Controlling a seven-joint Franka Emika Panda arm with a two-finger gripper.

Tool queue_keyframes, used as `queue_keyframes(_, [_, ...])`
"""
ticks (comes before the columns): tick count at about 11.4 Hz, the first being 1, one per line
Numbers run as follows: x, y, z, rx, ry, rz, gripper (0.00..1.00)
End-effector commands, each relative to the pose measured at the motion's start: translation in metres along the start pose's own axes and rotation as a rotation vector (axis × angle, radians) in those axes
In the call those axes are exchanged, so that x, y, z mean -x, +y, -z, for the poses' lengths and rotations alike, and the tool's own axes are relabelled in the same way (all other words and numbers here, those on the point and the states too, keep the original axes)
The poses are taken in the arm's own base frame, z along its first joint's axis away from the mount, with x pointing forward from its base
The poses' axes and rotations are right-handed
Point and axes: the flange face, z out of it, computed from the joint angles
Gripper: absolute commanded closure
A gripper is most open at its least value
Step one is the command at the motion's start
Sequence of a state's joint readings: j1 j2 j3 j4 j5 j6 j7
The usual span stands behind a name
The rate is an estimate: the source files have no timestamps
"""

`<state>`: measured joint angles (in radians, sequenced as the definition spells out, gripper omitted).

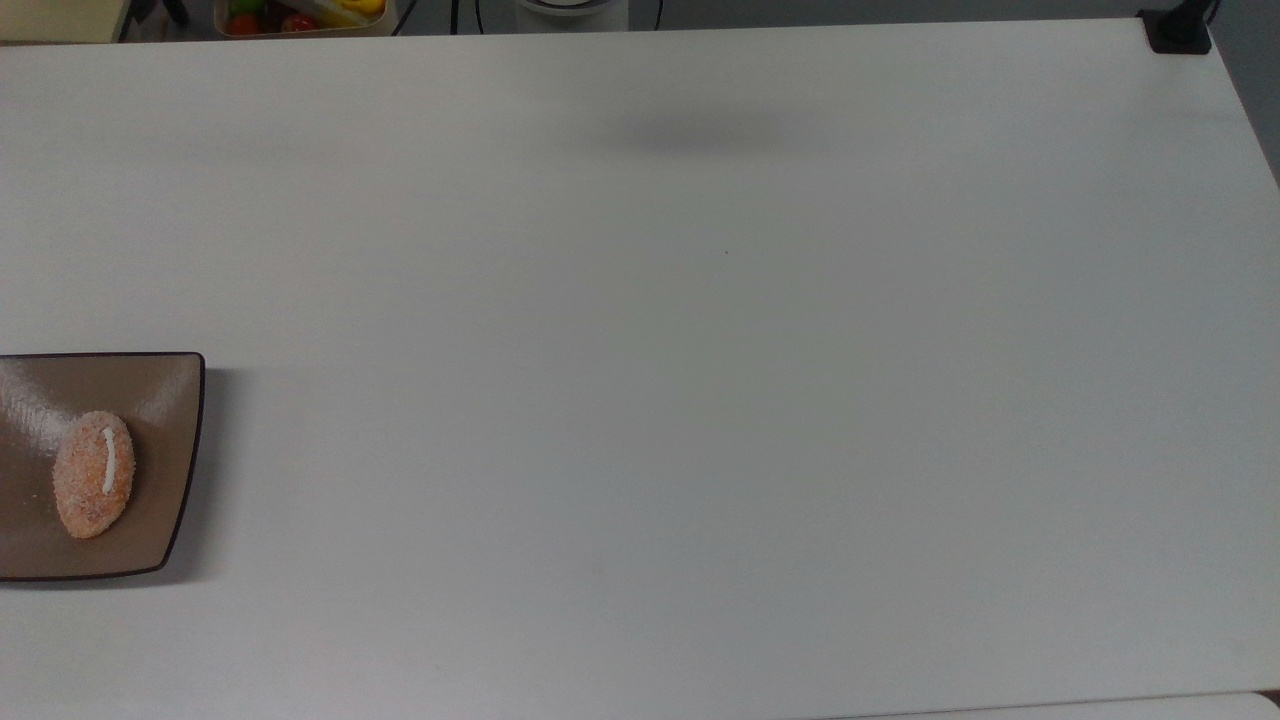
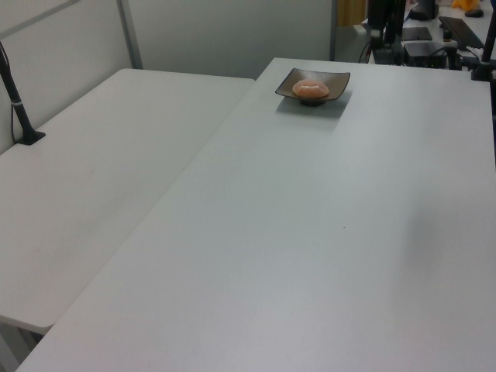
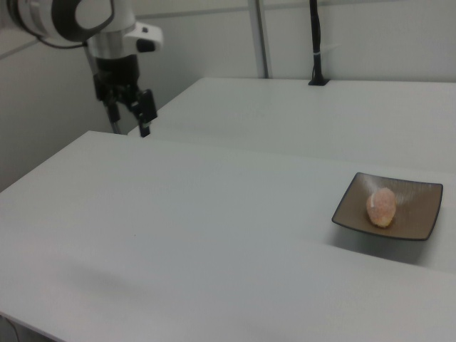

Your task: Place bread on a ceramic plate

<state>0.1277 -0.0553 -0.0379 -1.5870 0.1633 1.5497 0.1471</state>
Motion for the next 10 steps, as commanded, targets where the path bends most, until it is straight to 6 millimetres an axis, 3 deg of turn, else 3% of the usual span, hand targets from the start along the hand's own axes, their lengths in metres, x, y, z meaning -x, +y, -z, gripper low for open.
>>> queue_keyframes(1, [0.015,-0.009,-0.018,0.031,-0.025,0.021,0.00])
queue_keyframes(4, [-0.001,-0.008,-0.022,0.049,0.090,0.116,0.00])
queue_keyframes(6, [-0.013,0.002,-0.018,0.081,0.162,0.219,0.00])
queue_keyframes(10, [-0.012,0.008,-0.018,0.084,0.150,0.230,0.00])
